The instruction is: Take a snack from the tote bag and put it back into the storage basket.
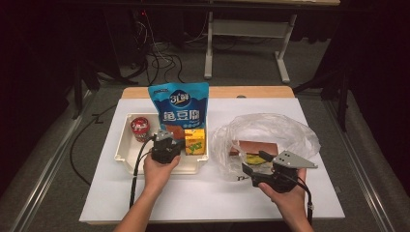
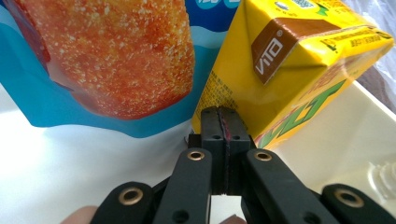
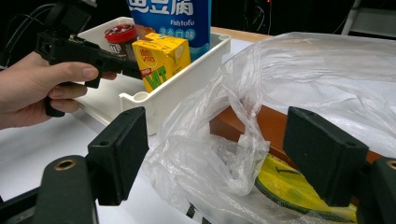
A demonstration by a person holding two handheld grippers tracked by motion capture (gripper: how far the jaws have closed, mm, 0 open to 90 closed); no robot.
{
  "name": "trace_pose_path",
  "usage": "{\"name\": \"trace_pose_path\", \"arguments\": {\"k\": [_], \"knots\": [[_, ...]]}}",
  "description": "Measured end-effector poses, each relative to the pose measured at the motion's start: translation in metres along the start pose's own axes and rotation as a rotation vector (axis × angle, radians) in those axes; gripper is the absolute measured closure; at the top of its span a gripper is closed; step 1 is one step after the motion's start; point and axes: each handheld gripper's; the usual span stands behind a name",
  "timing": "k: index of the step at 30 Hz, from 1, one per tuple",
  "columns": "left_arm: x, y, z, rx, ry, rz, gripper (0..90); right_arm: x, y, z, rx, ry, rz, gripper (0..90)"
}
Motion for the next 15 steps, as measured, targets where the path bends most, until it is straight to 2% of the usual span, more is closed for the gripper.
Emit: {"name": "trace_pose_path", "arguments": {"k": [2,6,8,11,15], "knots": [[-0.0005,0.0010,0.0006,0.005,0.001,0.004,90.0,-0.0001,0.0000,0.0004,0.000,0.000,0.001,22.8],[-0.0013,-0.0005,0.0022,0.043,0.018,0.029,90.0,-0.0002,-0.0002,0.0007,0.002,-0.001,0.002,22.8],[-0.0030,-0.0029,0.0016,0.028,0.032,0.058,90.0,0.0001,-0.0001,-0.0003,0.001,-0.002,-0.002,22.8],[-0.0050,-0.0034,0.0007,0.028,0.039,0.054,90.0,-0.0004,-0.0004,-0.0009,-0.003,-0.004,0.003,22.8],[-0.0067,-0.0032,0.0028,0.048,0.026,0.041,90.0,0.0000,-0.0002,0.0004,0.000,-0.002,0.002,22.8]]}}
Point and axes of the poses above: each handheld gripper's, and its own axes: x roughly backward along the jaws, y roughly out of its top, z roughly to its left, and after that the axes turned 15 degrees about -y, right-handed
